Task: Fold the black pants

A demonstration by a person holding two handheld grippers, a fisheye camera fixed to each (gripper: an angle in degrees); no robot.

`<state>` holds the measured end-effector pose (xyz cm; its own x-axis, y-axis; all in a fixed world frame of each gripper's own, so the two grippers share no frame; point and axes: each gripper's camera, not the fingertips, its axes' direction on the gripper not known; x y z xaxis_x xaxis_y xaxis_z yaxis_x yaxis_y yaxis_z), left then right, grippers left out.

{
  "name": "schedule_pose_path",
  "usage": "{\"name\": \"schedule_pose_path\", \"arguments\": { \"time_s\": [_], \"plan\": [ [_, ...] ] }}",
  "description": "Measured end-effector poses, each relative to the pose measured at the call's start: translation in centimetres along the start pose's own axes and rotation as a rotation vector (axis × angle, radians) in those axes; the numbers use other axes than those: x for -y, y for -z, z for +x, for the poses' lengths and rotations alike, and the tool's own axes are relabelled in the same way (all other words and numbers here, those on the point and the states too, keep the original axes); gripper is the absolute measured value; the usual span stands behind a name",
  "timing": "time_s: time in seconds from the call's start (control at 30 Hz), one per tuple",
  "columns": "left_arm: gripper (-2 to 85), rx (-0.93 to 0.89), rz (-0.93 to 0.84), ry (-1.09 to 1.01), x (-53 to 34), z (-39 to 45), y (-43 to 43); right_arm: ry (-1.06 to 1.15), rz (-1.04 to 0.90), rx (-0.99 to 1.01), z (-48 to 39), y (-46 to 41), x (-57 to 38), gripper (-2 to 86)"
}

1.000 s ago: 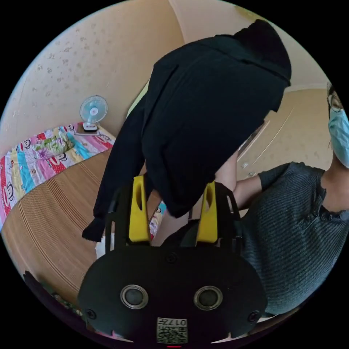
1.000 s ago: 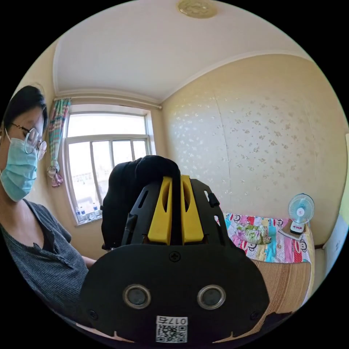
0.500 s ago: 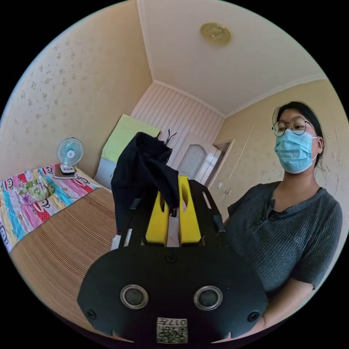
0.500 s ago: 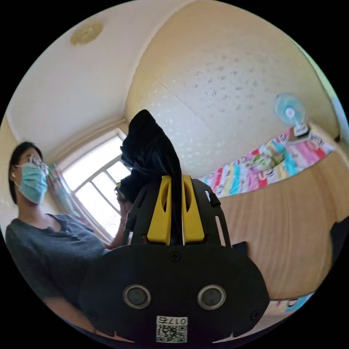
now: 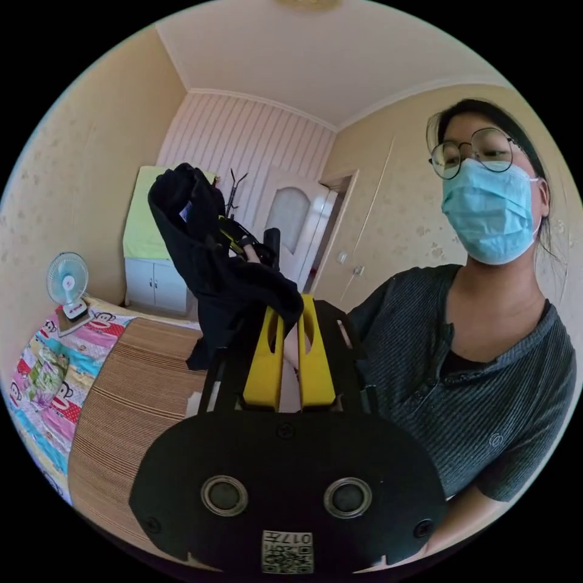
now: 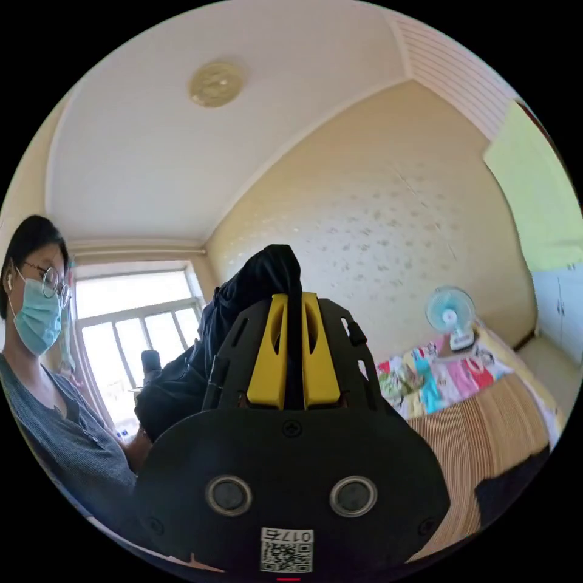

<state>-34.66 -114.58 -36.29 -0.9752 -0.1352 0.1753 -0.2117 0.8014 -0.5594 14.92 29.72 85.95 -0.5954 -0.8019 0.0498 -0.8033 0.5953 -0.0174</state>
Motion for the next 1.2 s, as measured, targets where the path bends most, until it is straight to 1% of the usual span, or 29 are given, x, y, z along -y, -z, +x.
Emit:
{"name": "schedule_pose_path", "arguments": {
  "time_s": [0.07, 0.1, 0.13, 0.17, 0.2, 0.27, 0.3, 0.33, 0.37, 0.4, 0.47, 0.5, 0.53, 0.57, 0.6, 0.67, 0.7, 0.77, 0.8, 0.87, 0.9, 0.97, 1.0, 1.03, 1.07, 1.1, 1.13, 1.17, 1.2],
  "plan": [
    [3.6, 0.107, 0.028, -0.002, 1.4, 0.9, 4.4, 0.085, 0.012, 0.093, -2.7, -4.2, 5.6, 3.0],
    [3.7, 0.138, 0.029, 0.003, 1.5, 1.1, 5.6, 0.1, 0.012, 0.119, -3.2, -5.4, 6.7, 3.1],
    [3.8, 0.198, 0.036, 0.02, 1.5, 1.4, 7.9, 0.119, -0.011, 0.173, -4.1, -8.2, 8.8, 3.3],
    [3.9, 0.25, 0.056, 0.045, 1.0, 1.5, 10.4, 0.107, -0.077, 0.232, -4.6, -11.7, 10.5, 3.5],
    [4.0, 0.273, 0.068, 0.062, 0.6, 1.5, 11.6, 0.091, -0.122, 0.262, -4.7, -13.7, 11.1, 3.7],
    [4.1, 0.369, 0.108, 0.196, -2.4, 0.5, 16.7, 0.011, -0.362, 0.353, -4.7, -22.6, 11.5, 4.6],
    [4.3, 0.392, 0.114, 0.245, -3.4, 0.0, 17.9, -0.005, -0.429, 0.361, -4.6, -24.9, 10.9, 5.1],
    [4.5, 0.434, 0.12, 0.355, -6.0, -1.1, 20.2, -0.038, -0.575, 0.364, -4.3, -29.5, 9.0, 6.1],
    [4.9, 0.489, 0.114, 0.48, -9.2, -2.6, 22.3, -0.075, -0.737, 0.34, -3.8, -34.1, 6.0, 8.1],
    [5.1, 0.524, 0.103, 0.541, -11.1, -3.3, 23.3, -0.093, -0.824, 0.316, -3.4, -36.2, 4.0, 9.1],
    [6.6, 0.682, 0.042, 0.879, -20.6, -6.3, 26.5, -0.196, -1.166, 0.168, -1.3, -41.9, -5.4, 12.1],
    [7.0, 0.702, 0.028, 0.967, -23.2, -6.9, 27.2, -0.226, -1.231, 0.141, -0.7, -42.4, -7.9, 12.3],
    [7.7, 0.704, 0.0, 1.135, -28.7, -8.0, 28.4, -0.297, -1.325, 0.108, 0.7, -42.1, -12.5, 12.2],
    [8.6, 0.672, -0.04, 1.289, -33.9, -8.9, 29.4, -0.388, -1.38, 0.11, 2.1, -40.6, -16.4, 11.4],
    [9.0, 0.65, -0.057, 1.366, -36.4, -9.2, 29.9, -0.442, -1.399, 0.122, 2.8, -39.6, -18.1, 10.6],
    [10.2, 0.553, -0.05, 1.57, -43.8, -9.8, 31.6, -0.685, -1.429, 0.198, 5.5, -33.6, -23.9, 7.1],
    [10.3, 0.527, -0.038, 1.6, -45.1, -9.9, 32.0, -0.747, -1.424, 0.224, 6.1, -31.8, -25.1, 6.2],
    [11.5, 0.443, -0.018, 1.683, -48.6, -11.3, 34.0, -0.958, -1.374, 0.27, 8.3, -23.8, -27.6, 2.9],
    [11.9, 0.425, -0.02, 1.697, -49.2, -11.8, 34.5, -1.008, -1.352, 0.257, 8.9, -21.7, -27.8, 2.5],
    [13.3, 0.363, -0.017, 1.738, -50.9, -15.0, 36.6, -1.184, -1.225, 0.145, 10.7, -12.7, -26.8, 1.4],
    [13.5, 0.346, -0.01, 1.747, -51.4, -15.9, 37.2, -1.221, -1.174, 0.119, 11.0, -10.5, -26.1, 1.2],
    [14.4, 0.274, 0.029, 1.789, -53.1, -20.0, 39.2, -1.341, -0.898, 0.038, 11.0, -1.4, -22.9, 0.7],
    [14.7, 0.254, 0.048, 1.807, -53.6, -21.0, 39.7, -1.361, -0.829, 0.017, 10.7, 0.8, -22.1, 0.6],
    [15.4, 0.221, 0.104, 1.846, -54.8, -23.0, 40.7, -1.386, -0.721, -0.033, 9.8, 5.1, -20.4, 0.5],
    [16.0, 0.177, 0.191, 1.905, -56.2, -24.7, 41.6, -1.4, -0.682, -0.099, 8.5, 8.5, -19.0, 0.4],
    [16.2, 0.158, 0.236, 1.936, -56.9, -25.4, 42.0, -1.406, -0.679, -0.135, 7.8, 10.1, -18.2, 0.4],
    [16.6, 0.14, 0.319, 2.005, -58.3, -26.7, 42.8, -1.41, -0.684, -0.197, 6.1, 12.7, -16.9, 0.3],
    [17.0, 0.145, 0.38, 2.074, -59.4, -27.8, 43.7, -1.404, -0.679, -0.23, 4.2, 14.9, -15.5, 0.3],
    [17.2, 0.155, 0.405, 2.103, -59.8, -28.3, 44.1, -1.399, -0.669, -0.238, 3.2, 16.0, -14.8, 0.3]
  ]
}}
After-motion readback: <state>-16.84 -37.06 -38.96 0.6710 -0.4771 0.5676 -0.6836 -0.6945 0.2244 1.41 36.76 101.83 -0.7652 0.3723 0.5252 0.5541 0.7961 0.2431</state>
